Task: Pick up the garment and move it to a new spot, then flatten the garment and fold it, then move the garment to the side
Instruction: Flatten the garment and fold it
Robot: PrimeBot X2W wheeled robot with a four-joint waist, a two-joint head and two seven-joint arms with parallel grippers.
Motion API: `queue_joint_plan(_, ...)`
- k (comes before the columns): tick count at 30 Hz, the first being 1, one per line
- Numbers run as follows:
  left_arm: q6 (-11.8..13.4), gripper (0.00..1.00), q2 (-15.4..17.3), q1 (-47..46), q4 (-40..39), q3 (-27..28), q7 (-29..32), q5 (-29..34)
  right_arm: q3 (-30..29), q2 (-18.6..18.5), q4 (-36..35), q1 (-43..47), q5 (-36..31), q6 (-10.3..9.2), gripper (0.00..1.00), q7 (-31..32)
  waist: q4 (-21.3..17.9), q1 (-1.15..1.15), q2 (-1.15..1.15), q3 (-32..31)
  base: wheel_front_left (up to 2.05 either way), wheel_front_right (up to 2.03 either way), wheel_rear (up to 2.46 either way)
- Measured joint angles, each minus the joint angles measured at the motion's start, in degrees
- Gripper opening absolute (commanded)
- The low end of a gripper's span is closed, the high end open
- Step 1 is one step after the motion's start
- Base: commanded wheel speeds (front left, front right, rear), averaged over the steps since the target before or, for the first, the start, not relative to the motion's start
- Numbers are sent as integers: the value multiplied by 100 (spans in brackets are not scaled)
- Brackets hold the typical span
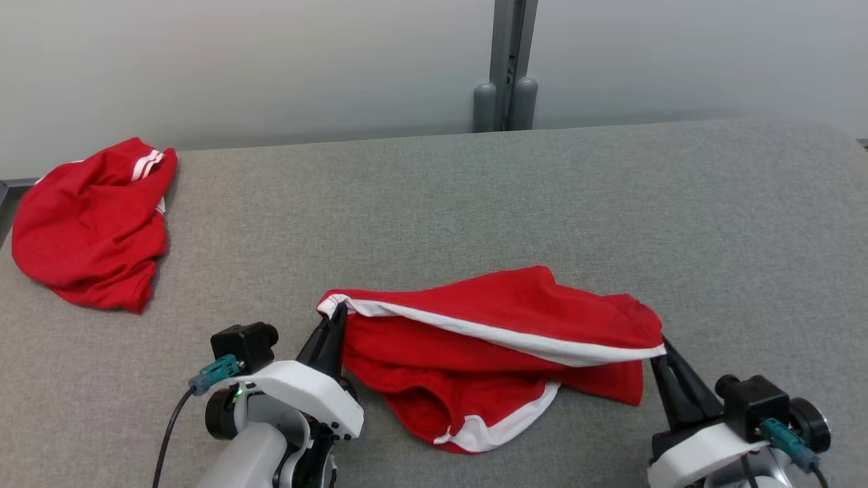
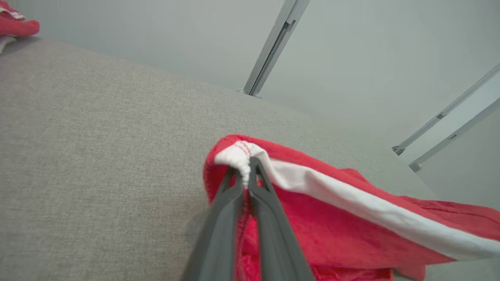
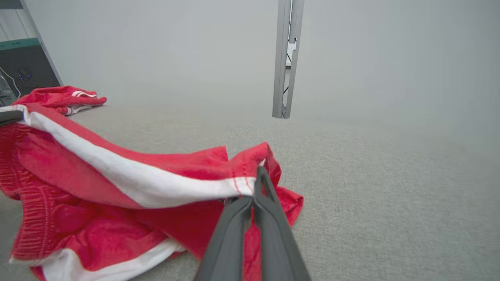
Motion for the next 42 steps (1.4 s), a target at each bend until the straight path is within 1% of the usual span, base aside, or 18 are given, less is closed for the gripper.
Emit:
queue_joint_plan(6,-151,0,56,79,-695,193,-146,102,-214,-56,-708,52,36,0,0,0,-75,0,0,-89,0,0,0)
queue_joint_plan(10,-170,0,146,186,-1296,374,-165,211,-330,-112,-1124,81,41,0,0,10,-130,0,0,-139,0,0,0)
queue_joint_plan(13,-179,0,252,215,-1771,450,-168,321,-364,-143,-1440,47,100,0,0,127,-179,0,0,-165,0,0,0)
queue_joint_plan(18,-171,0,520,91,-2493,538,-83,416,-445,-277,-1912,-269,376,0,0,377,-256,0,0,-209,0,0,0)
queue_joint_plan(23,-114,0,773,-263,-3250,662,130,477,-595,-502,-2454,-633,428,0,0,606,-320,0,0,-241,0,0,0)
queue_joint_plan(26,-49,0,902,-431,-3684,731,260,522,-720,-555,-2771,-812,445,0,0,717,-349,0,0,-247,0,0,0)
queue_joint_plan(29,-14,0,953,-595,-4035,778,465,467,-831,-545,-3004,-922,530,0,0,833,-363,0,0,-214,0,0,0)
queue_joint_plan(33,3,0,1078,-904,-4103,770,855,379,-834,-555,-3043,-1149,673,0,0,1027,-366,0,0,-69,0,0,0)
queue_joint_plan(35,-78,0,1110,-1157,-3947,724,1061,357,-704,-548,-2907,-1396,906,0,0,1121,-373,0,0,44,0,0,0)
queue_joint_plan(36,-163,0,1146,-1307,-3843,665,1182,357,-620,-588,-2808,-1562,967,0,0,1167,-379,0,0,112,0,0,0)
queue_joint_plan(37,-163,0,1146,-1307,-3843,665,1182,357,-620,-588,-2808,-1562,967,0,0,1167,-379,0,0,112,0,0,0)
queue_joint_plan(38,-267,0,1193,-1492,-3735,601,1279,378,-553,-647,-2686,-1770,1028,0,0,1185,-386,0,0,188,0,0,0)
queue_joint_plan(42,-486,0,1185,-2519,-3043,560,1717,342,-364,-837,-1998,-2945,1182,0,0,1239,-425,0,0,581,0,0,0)
